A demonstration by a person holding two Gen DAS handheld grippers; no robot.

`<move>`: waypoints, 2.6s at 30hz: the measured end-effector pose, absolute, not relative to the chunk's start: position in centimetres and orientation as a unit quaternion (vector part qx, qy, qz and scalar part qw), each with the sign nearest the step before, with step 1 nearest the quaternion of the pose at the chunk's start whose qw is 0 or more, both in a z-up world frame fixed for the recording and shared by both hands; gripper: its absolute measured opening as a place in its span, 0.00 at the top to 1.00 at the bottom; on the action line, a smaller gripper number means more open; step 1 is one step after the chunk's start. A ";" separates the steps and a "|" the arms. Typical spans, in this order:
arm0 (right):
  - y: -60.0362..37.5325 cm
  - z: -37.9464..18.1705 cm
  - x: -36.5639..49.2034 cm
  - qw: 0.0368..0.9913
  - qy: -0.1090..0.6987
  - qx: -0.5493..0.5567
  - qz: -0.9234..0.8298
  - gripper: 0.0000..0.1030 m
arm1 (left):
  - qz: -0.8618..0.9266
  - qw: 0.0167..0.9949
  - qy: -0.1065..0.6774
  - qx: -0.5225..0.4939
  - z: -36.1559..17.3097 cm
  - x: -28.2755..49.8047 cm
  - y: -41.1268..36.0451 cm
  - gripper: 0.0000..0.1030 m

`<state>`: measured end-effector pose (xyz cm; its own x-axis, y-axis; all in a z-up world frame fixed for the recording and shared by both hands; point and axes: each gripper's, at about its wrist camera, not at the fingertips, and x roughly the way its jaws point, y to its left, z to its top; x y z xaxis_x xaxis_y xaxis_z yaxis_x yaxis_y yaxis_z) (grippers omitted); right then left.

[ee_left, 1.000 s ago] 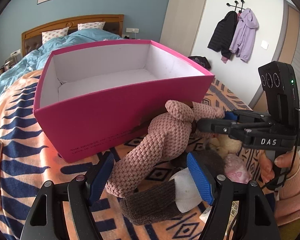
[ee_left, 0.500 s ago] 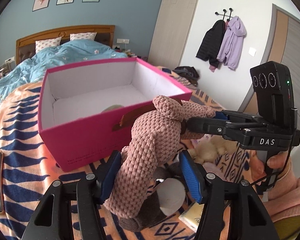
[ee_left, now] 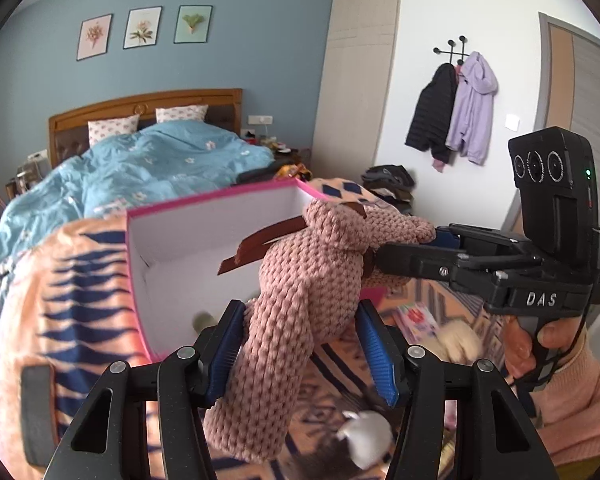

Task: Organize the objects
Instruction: 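Carry the pink bunny with both grippers over the box, then open both grippers to release the pink bunny into the box, then grasp the brown knit monkey with white face using both grippers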

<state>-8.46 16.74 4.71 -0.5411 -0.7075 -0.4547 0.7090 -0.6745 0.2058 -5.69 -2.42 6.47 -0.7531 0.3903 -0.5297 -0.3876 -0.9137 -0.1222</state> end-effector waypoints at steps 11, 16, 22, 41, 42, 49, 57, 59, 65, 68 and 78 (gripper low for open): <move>13.3 5.0 -14.8 0.409 -0.005 0.279 -0.869 0.52 | 0.938 0.163 -0.005 -0.305 7.0 -11.7 -4.3 0.44; 11.4 4.0 -17.1 0.404 0.007 0.301 -0.864 0.52 | 0.933 0.147 -0.012 -0.329 5.6 -14.3 -5.3 0.44; 9.9 2.1 -19.6 0.392 0.014 0.337 -0.856 0.52 | 0.925 0.125 -0.017 -0.359 3.5 -16.8 -5.9 0.44; 11.2 0.5 -19.6 0.374 -0.007 0.379 -0.846 0.46 | 0.940 0.102 -0.007 -0.325 3.2 -14.3 -5.8 0.38; 11.5 0.9 -19.1 0.378 -0.010 0.373 -0.847 0.46 | 0.942 0.108 -0.010 -0.319 3.5 -13.7 -5.8 0.36; 14.5 4.0 -14.5 0.421 -0.034 0.319 -0.848 0.40 | 0.948 0.156 -0.027 -0.275 5.4 -8.9 -5.6 0.22; 18.4 4.7 -8.6 0.463 -0.040 0.285 -0.839 0.38 | 0.936 0.216 0.003 -0.278 4.2 -3.2 -2.5 0.21; 19.2 3.8 -7.5 0.458 -0.038 0.292 -0.839 0.38 | 0.931 0.223 0.012 -0.288 3.3 -2.3 -1.6 0.21; 19.7 -1.2 -5.9 0.430 -0.013 0.352 -0.831 0.38 | 0.919 0.222 0.027 -0.326 -0.5 -0.5 0.7 0.21; 20.0 -3.2 -5.7 0.417 -0.014 0.374 -0.828 0.38 | 0.915 0.210 0.039 -0.343 -1.7 -0.5 1.6 0.21; 19.1 -4.5 -5.4 0.407 -0.001 0.384 -0.829 0.38 | 0.900 0.196 -0.015 -0.388 -4.1 -1.9 0.1 0.26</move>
<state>-5.37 19.09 -4.46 -0.3734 -0.6764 -0.6349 0.6741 -0.6680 0.3152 -1.88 0.08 -4.12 -0.6211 0.3653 -0.6934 -0.3421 -0.9224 -0.1795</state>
